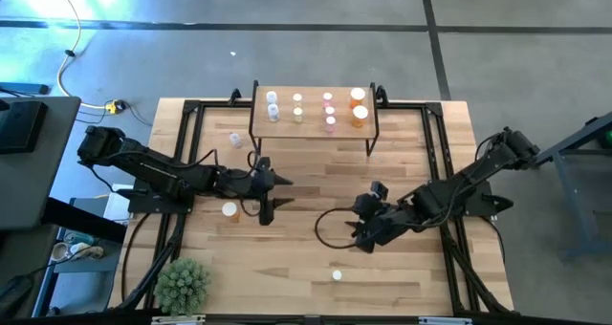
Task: Pick and place medicine bottles onto shelf by color
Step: Put the yellow pill bottle on the shelf aligned with the yellow pill bottle
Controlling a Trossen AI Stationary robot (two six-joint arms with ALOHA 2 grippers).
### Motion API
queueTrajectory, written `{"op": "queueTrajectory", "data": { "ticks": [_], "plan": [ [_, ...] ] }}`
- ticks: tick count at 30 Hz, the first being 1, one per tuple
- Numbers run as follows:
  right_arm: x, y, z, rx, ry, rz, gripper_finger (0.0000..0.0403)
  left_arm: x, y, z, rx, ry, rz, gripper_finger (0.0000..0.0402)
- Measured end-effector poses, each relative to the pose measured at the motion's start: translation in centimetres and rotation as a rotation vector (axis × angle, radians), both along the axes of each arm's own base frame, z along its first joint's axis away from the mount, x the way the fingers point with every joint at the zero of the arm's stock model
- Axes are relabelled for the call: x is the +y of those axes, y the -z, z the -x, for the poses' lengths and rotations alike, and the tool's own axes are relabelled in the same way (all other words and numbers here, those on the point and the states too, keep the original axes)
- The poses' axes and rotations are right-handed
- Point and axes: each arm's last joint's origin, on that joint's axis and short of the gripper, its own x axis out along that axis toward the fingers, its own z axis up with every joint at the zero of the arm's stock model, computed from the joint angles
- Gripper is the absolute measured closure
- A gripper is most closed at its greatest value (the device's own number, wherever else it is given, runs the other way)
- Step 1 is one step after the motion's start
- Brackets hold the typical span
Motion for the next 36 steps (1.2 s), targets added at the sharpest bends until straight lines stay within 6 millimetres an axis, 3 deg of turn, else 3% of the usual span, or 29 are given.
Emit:
{"op": "queueTrajectory", "data": {
  "ticks": [8, 19, 28, 36],
  "plan": [
    [2.5, 1.8, 0.1, 0.039, -0.030, 0.018, 0.0214, -4.0, 0.0, 0.5, -0.004, 0.130, 0.055, 0.0176],
    [8.0, 5.7, 0.6, 0.070, -0.113, -0.001, 0.0214, -8.8, 0.0, 2.0, -0.002, 0.295, 0.120, 0.0176],
    [10.0, 7.1, 0.8, 0.075, -0.084, -0.121, 0.0210, -10.6, 0.0, 2.9, -0.010, 0.307, 0.128, 0.0176],
    [11.3, 7.6, 1.4, 0.044, -0.116, -0.098, 0.0163, -11.1, 0.0, 3.1, -0.012, 0.314, 0.123, 0.0176]
  ]
}}
